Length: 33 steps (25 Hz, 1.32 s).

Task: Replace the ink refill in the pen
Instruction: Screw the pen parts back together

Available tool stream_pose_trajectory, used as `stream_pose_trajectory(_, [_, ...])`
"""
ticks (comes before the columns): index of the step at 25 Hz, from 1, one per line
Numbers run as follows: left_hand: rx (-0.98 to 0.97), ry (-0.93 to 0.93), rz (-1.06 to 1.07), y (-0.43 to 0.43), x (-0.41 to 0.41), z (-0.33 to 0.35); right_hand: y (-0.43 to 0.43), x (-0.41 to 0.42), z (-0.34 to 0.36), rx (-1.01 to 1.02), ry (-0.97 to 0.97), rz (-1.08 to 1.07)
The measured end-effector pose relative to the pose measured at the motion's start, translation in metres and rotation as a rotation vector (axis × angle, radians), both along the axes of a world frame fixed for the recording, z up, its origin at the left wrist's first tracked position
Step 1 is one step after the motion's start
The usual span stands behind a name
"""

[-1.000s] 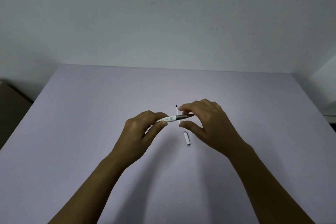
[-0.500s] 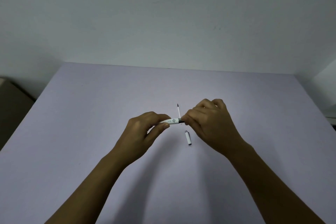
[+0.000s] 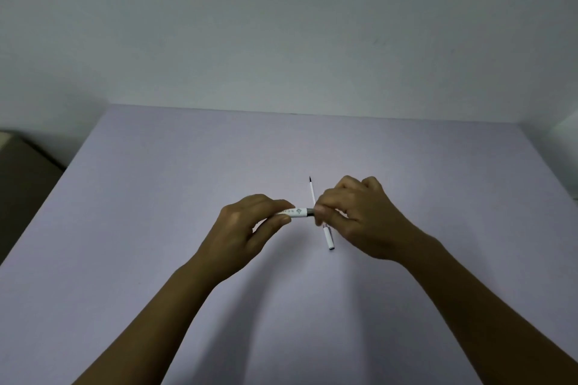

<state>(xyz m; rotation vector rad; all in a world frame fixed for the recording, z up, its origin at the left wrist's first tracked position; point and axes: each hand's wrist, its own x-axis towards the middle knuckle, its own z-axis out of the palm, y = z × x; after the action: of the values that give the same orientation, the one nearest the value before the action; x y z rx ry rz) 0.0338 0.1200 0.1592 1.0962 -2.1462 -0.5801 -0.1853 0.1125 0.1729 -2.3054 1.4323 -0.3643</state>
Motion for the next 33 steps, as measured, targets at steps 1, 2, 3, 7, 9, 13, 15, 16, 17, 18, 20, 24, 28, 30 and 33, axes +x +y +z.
stream_pose_trajectory(1, [0.010,0.013,0.029,-0.002,0.000,-0.003,-0.008,-0.006,-0.007,0.082,-0.120,-0.066])
stream_pose_trajectory(2, [0.023,0.028,0.067,-0.004,0.000,-0.008,-0.017,-0.013,-0.017,0.165,-0.296,-0.189])
stream_pose_trajectory(3, [0.046,0.054,0.108,-0.006,0.000,-0.013,-0.027,-0.020,-0.033,0.206,-0.437,-0.337])
stream_pose_trajectory(7, [0.206,0.199,0.277,-0.009,0.007,-0.031,-0.047,-0.034,-0.128,0.223,-0.077,-0.643])
stream_pose_trajectory(9, [0.238,0.226,0.327,-0.010,0.009,-0.037,-0.046,-0.030,-0.170,0.366,0.047,-0.619])
stream_pose_trajectory(13, [0.252,0.233,0.344,-0.016,0.012,-0.042,-0.050,-0.018,-0.206,0.310,0.141,-0.558])
stream_pose_trajectory(15, [0.240,0.222,0.347,-0.019,0.012,-0.042,-0.052,-0.012,-0.206,0.282,0.217,-0.506])
stream_pose_trajectory(16, [0.236,0.217,0.349,-0.020,0.011,-0.043,-0.052,-0.010,-0.203,0.275,0.197,-0.530])
stream_pose_trajectory(17, [0.232,0.216,0.349,-0.020,0.009,-0.042,-0.052,-0.009,-0.198,0.269,0.114,-0.594])
stream_pose_trajectory(18, [0.223,0.213,0.346,-0.019,0.008,-0.041,-0.051,-0.007,-0.188,0.268,-0.029,-0.690])
stream_pose_trajectory(20, [0.197,0.198,0.337,-0.019,0.007,-0.039,-0.046,-0.002,-0.163,0.326,-0.490,-0.867])
stream_pose_trajectory(24, [0.181,0.183,0.340,-0.018,0.008,-0.036,-0.031,0.004,-0.110,0.461,-1.357,-0.843])
stream_pose_trajectory(28, [0.146,0.160,0.314,-0.012,0.004,-0.032,-0.023,0.005,-0.073,0.415,-1.530,-0.790])
stream_pose_trajectory(30, [0.139,0.158,0.308,-0.011,0.003,-0.029,-0.021,0.008,-0.063,0.407,-1.538,-0.756])
stream_pose_trajectory(33, [0.110,0.136,0.293,-0.011,0.003,-0.026,-0.019,0.012,-0.057,0.409,-1.548,-0.740])
